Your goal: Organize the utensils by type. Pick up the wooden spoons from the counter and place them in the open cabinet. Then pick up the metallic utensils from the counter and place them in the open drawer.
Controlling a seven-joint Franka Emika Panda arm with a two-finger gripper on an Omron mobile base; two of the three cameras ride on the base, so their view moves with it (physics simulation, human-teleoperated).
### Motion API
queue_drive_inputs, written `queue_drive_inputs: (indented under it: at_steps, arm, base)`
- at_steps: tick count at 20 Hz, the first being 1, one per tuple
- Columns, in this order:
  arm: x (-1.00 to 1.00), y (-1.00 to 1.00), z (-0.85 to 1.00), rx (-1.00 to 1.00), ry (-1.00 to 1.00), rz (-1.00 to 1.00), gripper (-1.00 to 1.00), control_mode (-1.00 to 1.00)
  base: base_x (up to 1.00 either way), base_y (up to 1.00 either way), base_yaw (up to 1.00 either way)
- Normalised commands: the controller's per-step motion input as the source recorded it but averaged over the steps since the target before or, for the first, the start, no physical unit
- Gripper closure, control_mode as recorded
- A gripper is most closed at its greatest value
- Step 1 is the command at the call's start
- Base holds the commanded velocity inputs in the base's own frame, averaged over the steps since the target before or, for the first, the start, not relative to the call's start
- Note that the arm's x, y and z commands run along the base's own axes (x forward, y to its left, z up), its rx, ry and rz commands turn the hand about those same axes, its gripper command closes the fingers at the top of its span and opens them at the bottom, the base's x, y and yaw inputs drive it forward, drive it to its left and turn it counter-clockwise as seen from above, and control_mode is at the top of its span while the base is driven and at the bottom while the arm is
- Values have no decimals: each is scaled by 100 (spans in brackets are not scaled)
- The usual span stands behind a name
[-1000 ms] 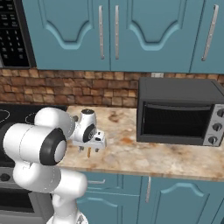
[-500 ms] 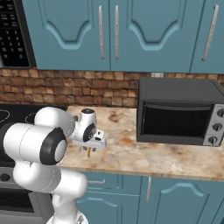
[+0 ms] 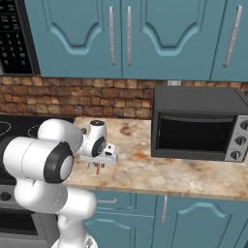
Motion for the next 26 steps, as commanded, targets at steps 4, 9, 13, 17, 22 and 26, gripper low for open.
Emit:
queue_drive_inputs:
  at_steps: [4, 9, 13, 17, 22, 26]
  arm:
    - [-19, 0, 5, 0, 0, 9, 100, -100]
    - [0, 0, 45, 0, 0, 9, 100, -100]
    - [0, 0, 60, 0, -6, 13, 100, -100]
    - [-1, 0, 76, 0, -2, 12, 100, -100]
    - [-15, 0, 85, 0, -7, 8, 100, -100]
    - [-36, 1, 82, 0, -12, 4, 100, -100]
  base:
    - [0, 0, 0]
    - [0, 0, 0]
    - [0, 0, 0]
    - [0, 0, 0]
    - [0, 0, 0]
    - [0, 0, 0]
